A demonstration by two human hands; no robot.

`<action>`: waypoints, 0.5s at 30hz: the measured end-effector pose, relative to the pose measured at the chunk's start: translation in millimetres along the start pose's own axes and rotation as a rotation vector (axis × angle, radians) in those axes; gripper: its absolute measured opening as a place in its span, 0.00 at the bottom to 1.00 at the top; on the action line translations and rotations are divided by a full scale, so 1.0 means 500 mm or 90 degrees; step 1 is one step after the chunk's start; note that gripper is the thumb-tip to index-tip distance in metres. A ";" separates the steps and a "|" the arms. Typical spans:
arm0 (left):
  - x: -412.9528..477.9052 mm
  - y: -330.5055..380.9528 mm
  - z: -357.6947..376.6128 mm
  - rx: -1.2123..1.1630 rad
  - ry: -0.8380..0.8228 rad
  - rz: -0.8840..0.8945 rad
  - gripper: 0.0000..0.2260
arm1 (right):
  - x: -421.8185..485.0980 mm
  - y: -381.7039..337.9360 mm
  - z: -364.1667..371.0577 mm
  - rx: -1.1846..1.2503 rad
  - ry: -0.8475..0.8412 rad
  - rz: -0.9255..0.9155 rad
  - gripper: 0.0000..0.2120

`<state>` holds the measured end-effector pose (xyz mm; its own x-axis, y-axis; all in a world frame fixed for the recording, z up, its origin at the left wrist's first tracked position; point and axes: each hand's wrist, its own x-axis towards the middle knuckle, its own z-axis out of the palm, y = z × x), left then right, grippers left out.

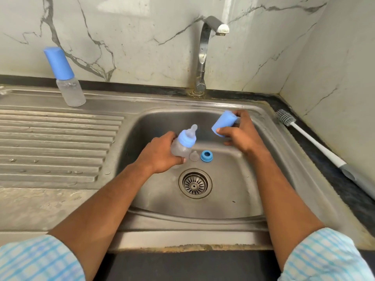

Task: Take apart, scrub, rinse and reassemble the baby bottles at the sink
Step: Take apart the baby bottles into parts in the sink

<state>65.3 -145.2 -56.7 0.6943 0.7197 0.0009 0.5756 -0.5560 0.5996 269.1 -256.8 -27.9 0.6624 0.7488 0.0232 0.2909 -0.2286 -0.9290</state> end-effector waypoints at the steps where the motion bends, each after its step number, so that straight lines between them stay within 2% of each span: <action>1: 0.001 0.002 0.003 -0.038 -0.006 -0.006 0.24 | 0.008 0.015 -0.001 -0.058 0.027 0.000 0.28; 3: 0.000 0.009 0.011 -0.079 -0.027 -0.007 0.26 | 0.021 0.047 0.003 -0.177 0.042 0.008 0.31; 7: 0.002 0.016 0.023 -0.074 -0.050 0.017 0.30 | 0.058 0.137 0.003 -0.399 -0.041 0.056 0.32; 12: 0.008 0.006 0.031 -0.031 -0.041 0.029 0.32 | 0.087 0.190 0.021 -0.516 -0.121 0.119 0.23; 15: 0.009 0.006 0.035 -0.022 -0.037 0.035 0.31 | 0.098 0.200 0.042 -0.571 -0.140 0.103 0.20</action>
<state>77.6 -151.1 -68.7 0.7489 0.6626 -0.0118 0.5217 -0.5785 0.6270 316.1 -230.1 -127.5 0.6227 0.7458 -0.2367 0.6911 -0.6661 -0.2806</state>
